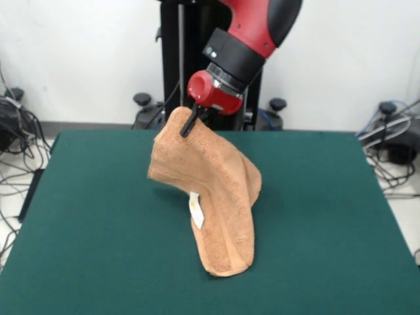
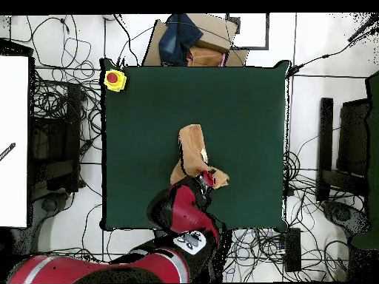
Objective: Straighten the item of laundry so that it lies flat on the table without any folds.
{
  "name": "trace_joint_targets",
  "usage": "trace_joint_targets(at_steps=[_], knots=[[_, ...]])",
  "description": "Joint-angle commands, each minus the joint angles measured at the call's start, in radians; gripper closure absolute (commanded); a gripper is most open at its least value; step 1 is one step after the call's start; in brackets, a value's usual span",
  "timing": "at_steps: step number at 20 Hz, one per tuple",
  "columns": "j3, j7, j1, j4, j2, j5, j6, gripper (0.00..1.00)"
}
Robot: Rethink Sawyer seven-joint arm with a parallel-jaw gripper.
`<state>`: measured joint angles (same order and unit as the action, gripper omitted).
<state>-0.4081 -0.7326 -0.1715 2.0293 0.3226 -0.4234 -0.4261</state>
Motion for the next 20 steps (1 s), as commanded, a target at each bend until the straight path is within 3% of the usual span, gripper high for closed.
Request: trace_joint_targets(at_steps=[1,20], knots=[[0.169,-0.259,0.036,-0.065,-0.021,0.024,0.144,1.00],[0.234,-0.269,0.095,-0.062,-0.042,0.048,0.173,1.00]])
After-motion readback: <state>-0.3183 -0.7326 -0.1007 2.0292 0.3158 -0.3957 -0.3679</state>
